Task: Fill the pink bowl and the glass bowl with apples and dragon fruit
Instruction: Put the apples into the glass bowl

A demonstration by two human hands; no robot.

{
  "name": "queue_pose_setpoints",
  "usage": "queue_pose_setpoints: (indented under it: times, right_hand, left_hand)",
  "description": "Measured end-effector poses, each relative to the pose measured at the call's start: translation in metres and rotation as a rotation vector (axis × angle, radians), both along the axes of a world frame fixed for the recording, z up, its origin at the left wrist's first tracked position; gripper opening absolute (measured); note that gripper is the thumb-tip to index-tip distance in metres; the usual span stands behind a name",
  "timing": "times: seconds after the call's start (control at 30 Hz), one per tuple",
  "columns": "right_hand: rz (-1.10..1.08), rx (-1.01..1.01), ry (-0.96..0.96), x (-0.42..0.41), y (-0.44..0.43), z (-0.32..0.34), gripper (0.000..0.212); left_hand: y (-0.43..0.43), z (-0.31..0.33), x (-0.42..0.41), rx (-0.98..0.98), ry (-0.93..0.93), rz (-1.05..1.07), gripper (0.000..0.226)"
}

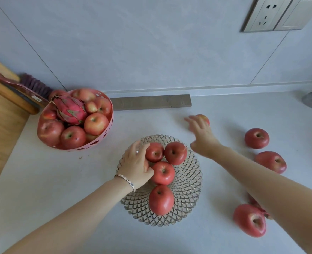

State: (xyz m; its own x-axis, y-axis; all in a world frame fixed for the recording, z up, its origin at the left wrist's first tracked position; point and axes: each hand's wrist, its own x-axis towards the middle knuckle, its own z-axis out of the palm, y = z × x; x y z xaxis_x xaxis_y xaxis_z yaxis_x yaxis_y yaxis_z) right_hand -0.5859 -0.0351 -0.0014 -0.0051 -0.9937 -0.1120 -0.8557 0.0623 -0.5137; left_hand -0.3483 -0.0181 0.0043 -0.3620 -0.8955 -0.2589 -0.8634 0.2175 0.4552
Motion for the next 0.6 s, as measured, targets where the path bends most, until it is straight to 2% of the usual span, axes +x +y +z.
queue_pose_setpoints:
  times: [0.03, 0.1, 0.2, 0.27, 0.4, 0.5, 0.6]
  right_hand:
    - [-0.093, -0.017, 0.007, -0.008, -0.009, -0.002, 0.081]
    - [-0.207, 0.081, 0.081, -0.022, -0.029, -0.007, 0.077]
    - [-0.183, 0.328, 0.174, -0.036, -0.054, -0.019, 0.082]
    - [-0.164, 0.392, 0.173, -0.039, -0.063, -0.032, 0.080]
    - [-0.254, 0.310, 0.104, -0.041, -0.066, -0.046, 0.069]
    - [-0.372, 0.251, -0.103, -0.039, -0.059, -0.036, 0.071]
    - [-0.413, 0.073, -0.309, -0.022, -0.041, -0.005, 0.073]
  left_hand:
    - [-0.005, 0.004, -0.002, -0.012, 0.051, 0.010, 0.068]
    - [-0.015, 0.010, -0.005, -0.035, 0.117, 0.014, 0.058]
    - [-0.030, 0.014, -0.010, -0.081, 0.182, 0.033, 0.049]
    - [-0.037, 0.014, -0.013, -0.083, 0.217, 0.079, 0.047]
    - [-0.042, 0.015, -0.017, -0.046, 0.272, 0.127, 0.046]
    - [-0.041, 0.016, -0.019, -0.016, 0.325, 0.137, 0.047]
    - [-0.035, 0.024, -0.022, 0.001, 0.377, 0.090, 0.057]
